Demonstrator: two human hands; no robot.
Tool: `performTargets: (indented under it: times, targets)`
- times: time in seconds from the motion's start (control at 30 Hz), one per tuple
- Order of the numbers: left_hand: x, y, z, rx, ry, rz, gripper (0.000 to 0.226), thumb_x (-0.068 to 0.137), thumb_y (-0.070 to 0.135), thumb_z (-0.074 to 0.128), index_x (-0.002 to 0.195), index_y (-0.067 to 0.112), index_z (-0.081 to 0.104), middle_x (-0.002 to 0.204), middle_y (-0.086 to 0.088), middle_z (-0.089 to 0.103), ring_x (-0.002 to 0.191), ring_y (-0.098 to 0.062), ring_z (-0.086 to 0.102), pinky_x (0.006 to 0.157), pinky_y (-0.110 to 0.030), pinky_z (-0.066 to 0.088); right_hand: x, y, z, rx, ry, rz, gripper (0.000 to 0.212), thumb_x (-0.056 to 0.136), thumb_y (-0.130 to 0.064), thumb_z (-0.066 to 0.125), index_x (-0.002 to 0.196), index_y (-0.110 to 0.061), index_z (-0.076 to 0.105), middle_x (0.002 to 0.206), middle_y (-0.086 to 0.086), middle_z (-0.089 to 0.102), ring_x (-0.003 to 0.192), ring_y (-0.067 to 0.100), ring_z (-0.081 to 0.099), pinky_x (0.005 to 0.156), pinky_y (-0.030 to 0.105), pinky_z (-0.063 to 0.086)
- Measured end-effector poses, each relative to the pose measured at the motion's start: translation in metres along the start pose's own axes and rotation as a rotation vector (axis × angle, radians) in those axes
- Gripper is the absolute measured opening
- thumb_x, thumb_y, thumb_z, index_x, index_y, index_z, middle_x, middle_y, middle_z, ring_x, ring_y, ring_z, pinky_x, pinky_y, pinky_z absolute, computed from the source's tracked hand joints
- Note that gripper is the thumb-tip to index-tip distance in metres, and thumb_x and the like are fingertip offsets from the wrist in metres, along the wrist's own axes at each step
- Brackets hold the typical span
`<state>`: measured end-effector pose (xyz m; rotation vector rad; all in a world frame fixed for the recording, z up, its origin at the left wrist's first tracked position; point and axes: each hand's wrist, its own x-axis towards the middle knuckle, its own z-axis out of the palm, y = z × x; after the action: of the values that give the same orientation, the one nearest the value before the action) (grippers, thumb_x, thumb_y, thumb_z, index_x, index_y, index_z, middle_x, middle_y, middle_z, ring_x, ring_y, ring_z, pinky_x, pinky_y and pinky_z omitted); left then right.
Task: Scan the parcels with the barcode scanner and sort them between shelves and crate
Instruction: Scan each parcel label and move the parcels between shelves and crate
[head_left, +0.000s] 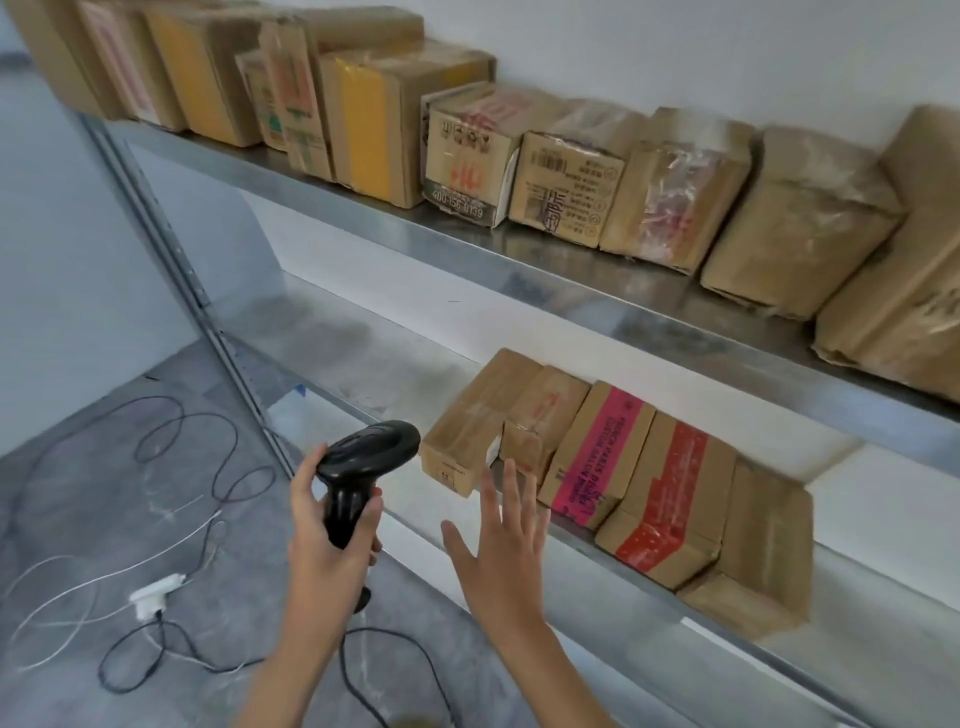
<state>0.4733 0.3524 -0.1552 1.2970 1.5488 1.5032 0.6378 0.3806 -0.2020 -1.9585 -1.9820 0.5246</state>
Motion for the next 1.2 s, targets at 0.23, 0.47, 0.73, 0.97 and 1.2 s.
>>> performTargets:
  times: [0.23,0.47,0.73,0.97,1.2]
  targets:
    - [0.093,-0.048,-0.003,-0.036,-0.13,-0.062,0.075,0.096,0.005,0.063,0.121,0.07,0.033,0.083,-0.005,0.067,0.054,-0.019,0.06,0.056,-0.029,0.053,0.071,-0.032,0.035,0.002,0.001,0.212,0.083,0.084,-0.075,0.003,0.155,-0.036,-0.017,0.159,-0.006,-0.035,0.141,0.022,-0.038,0.114,0.042,-0.021]
    - [0.185,-0.085,-0.009,-0.068,-0.347,-0.08,0.068,0.097,0.009,0.062,0.13,0.061,0.031,0.08,0.003,0.069,0.054,-0.019,0.06,0.056,-0.033,0.052,0.14,-0.066,0.066,-0.008,0.043,0.555,0.082,0.097,-0.064,0.039,0.159,-0.03,-0.002,0.166,0.006,-0.017,0.151,0.042,-0.015,0.123,0.053,0.001]
    - [0.217,-0.102,-0.012,-0.114,-0.474,-0.115,0.071,0.097,0.013,0.064,0.126,0.07,0.032,0.074,-0.001,0.067,0.055,-0.019,0.061,0.06,-0.04,0.053,0.153,-0.082,0.074,0.139,0.182,0.635,0.079,0.092,-0.05,0.056,0.158,-0.034,0.014,0.167,-0.003,0.001,0.138,0.03,0.031,0.11,0.043,0.038]
    - [0.231,-0.109,-0.022,-0.148,-0.537,-0.136,0.066,0.097,0.012,0.064,0.137,0.053,0.031,0.072,-0.003,0.066,0.057,-0.021,0.06,0.058,-0.035,0.052,0.138,-0.088,0.093,0.858,0.392,0.653,0.064,0.099,-0.022,0.057,0.154,-0.036,0.028,0.155,-0.004,0.038,0.138,0.018,0.043,0.108,0.035,0.046]
    - [0.236,-0.112,-0.032,-0.178,-0.552,-0.165,0.065,0.097,0.015,0.065,0.143,0.046,0.03,0.077,-0.007,0.067,0.058,-0.021,0.061,0.058,-0.03,0.054,0.148,-0.087,0.089,0.594,0.329,0.682,0.055,0.104,-0.011,0.033,0.156,-0.03,0.026,0.15,0.004,0.045,0.123,0.018,0.05,0.098,0.03,0.05]
